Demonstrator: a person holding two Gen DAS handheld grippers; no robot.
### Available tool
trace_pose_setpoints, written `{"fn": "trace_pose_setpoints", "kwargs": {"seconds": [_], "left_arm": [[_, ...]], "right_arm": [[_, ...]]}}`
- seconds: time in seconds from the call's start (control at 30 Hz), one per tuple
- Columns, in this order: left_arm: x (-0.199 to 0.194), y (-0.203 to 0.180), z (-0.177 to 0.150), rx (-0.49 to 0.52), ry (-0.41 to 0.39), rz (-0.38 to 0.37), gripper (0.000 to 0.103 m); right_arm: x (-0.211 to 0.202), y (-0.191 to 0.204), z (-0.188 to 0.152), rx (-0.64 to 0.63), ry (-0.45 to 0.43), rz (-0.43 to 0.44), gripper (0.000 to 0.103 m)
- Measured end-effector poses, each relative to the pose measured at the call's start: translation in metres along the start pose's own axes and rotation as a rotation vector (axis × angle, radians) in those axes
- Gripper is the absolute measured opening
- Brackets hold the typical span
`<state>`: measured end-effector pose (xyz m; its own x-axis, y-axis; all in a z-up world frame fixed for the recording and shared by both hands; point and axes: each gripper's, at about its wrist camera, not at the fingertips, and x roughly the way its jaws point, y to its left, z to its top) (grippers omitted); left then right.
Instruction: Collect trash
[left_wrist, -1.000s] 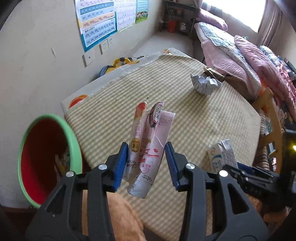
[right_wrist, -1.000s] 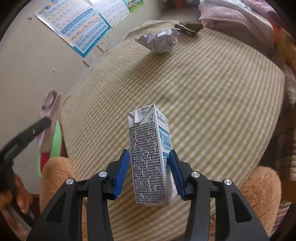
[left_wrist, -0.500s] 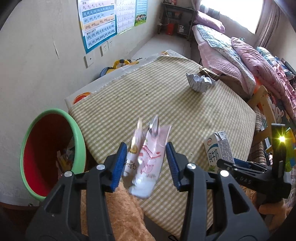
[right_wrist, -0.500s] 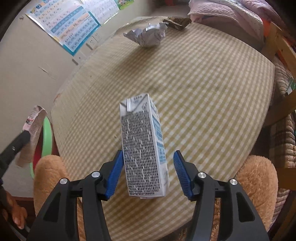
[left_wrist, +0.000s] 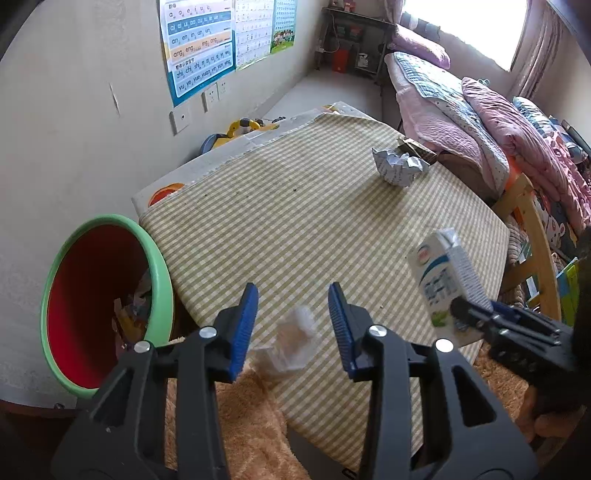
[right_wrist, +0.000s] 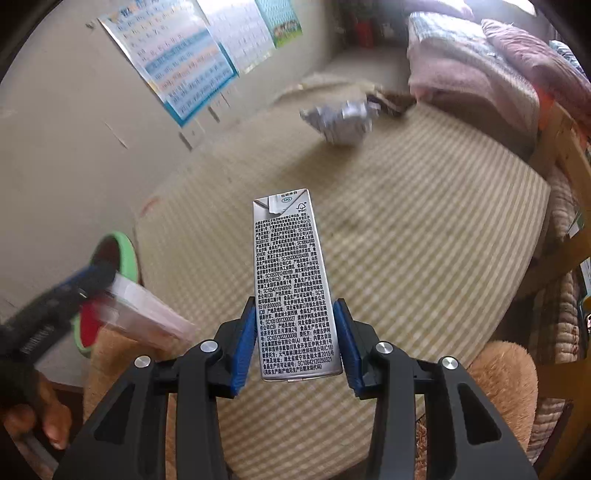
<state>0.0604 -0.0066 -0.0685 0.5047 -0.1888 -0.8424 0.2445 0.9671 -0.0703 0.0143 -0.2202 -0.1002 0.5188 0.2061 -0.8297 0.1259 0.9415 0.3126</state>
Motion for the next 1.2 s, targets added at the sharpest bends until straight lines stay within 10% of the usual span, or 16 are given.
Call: {"fn": "trace_pose_setpoints", "kwargs": {"seconds": [0.2,0.4,0.63,1.07,1.2], "left_arm": [[0.007,0.007,-0.001,-0.011,0.030,0.007,0.039],[0.016,0.033,-0.012,-0.088,0.091,0.028,0.078],[0.055,0.062,-0.021,-0.243,0.189,0.065,0.082],[0.117,0.058,-0.004,-0.257,0.335,0.073,0.084],[0.114,0.056,-0.006,-0.244,0.308,0.069,0.049]], "right_arm": [[-0.010,0.007,0.006,-0.003,-0.030,0.023,0.040],[-0.001,0.004,0.003,0.020,0.001,0.027,0.040],[0.004,0.005,0.001,0.014,0.015,0.026,0.040],[-0.003,0.008,0.001,0.021,-0.003,0.029,0.040],[-0.009,0.011,0.002,0.007,-0.023,0.019,0.040]]}}
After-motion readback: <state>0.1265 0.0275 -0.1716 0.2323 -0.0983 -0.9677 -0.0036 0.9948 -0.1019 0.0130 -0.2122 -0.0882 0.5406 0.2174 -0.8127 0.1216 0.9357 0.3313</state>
